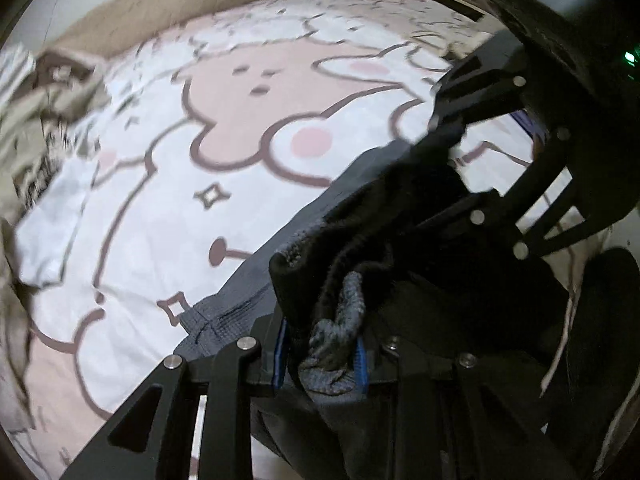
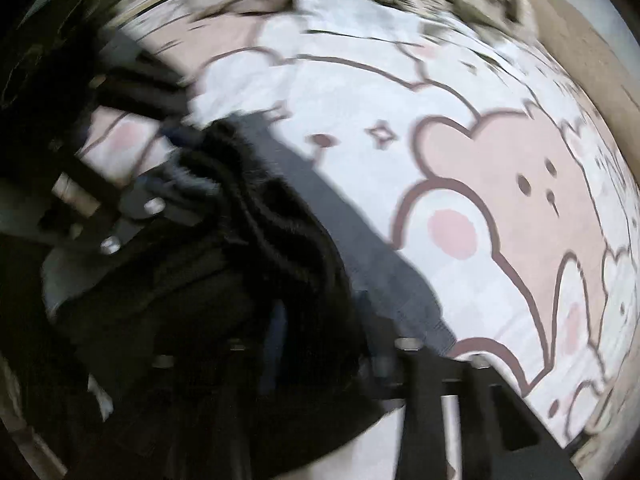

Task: Fold clothes

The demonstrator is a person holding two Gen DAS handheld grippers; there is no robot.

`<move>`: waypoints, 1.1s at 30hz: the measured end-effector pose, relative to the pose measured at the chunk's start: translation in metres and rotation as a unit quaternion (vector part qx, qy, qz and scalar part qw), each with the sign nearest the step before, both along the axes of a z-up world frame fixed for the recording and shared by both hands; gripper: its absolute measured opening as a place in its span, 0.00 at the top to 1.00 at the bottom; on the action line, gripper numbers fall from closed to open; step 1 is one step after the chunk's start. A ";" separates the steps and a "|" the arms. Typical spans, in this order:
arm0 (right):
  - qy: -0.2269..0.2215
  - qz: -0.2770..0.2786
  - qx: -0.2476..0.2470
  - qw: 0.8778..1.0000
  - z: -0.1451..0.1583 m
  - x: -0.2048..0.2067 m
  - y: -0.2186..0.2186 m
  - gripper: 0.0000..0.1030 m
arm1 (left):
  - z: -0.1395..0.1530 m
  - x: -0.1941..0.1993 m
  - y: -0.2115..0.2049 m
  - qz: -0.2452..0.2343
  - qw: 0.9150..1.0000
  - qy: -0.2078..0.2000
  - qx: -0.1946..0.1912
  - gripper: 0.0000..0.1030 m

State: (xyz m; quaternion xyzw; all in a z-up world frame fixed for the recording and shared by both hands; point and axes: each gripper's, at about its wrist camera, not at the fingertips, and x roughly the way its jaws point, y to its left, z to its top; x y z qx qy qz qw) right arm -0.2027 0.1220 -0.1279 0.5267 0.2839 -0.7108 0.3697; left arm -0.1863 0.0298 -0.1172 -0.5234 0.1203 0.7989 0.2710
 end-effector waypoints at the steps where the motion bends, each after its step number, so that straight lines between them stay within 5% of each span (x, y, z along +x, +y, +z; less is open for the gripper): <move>1: 0.006 -0.030 -0.010 0.999 -0.002 -0.008 0.006 0.41 | -0.004 -0.003 -0.004 0.009 1.000 -0.009 0.008 0.71; 5: 0.006 -0.150 -0.068 0.986 0.007 -0.027 0.049 0.36 | -0.010 -0.011 -0.025 0.048 0.996 -0.036 0.061 0.57; 9: -0.009 -0.272 -0.173 0.946 0.030 0.005 0.121 0.36 | 0.005 -0.006 -0.054 0.093 0.985 -0.052 0.135 0.45; 11: -0.011 -0.305 -0.207 0.930 0.029 0.029 0.144 0.37 | 0.020 0.002 -0.072 0.118 0.978 -0.050 0.163 0.38; 16: -0.008 -0.324 -0.262 0.909 0.023 0.128 0.163 0.37 | 0.047 0.046 -0.092 0.158 0.968 -0.048 0.189 0.38; 19: -0.021 -0.362 -0.290 0.886 0.004 0.174 0.164 0.37 | 0.057 0.081 -0.094 0.183 0.960 -0.061 0.205 0.38; 20: -0.030 -0.385 -0.304 0.871 -0.002 0.182 0.166 0.37 | 0.056 0.094 -0.092 0.197 0.953 -0.072 0.218 0.38; 25: -0.123 -0.521 -0.422 0.732 -0.043 0.226 0.193 0.37 | 0.048 0.175 -0.065 0.246 0.928 -0.101 0.261 0.38; 27: -0.148 -0.537 -0.441 0.703 -0.055 0.237 0.193 0.37 | 0.041 0.200 -0.053 0.258 0.917 -0.108 0.284 0.38; 30: -0.198 -0.539 -0.482 0.662 -0.072 0.239 0.185 0.37 | 0.019 0.223 -0.036 0.294 0.883 -0.140 0.338 0.38; 33: -0.209 -0.545 -0.496 0.643 -0.080 0.228 0.174 0.37 | 0.002 0.224 -0.021 0.312 0.867 -0.162 0.353 0.38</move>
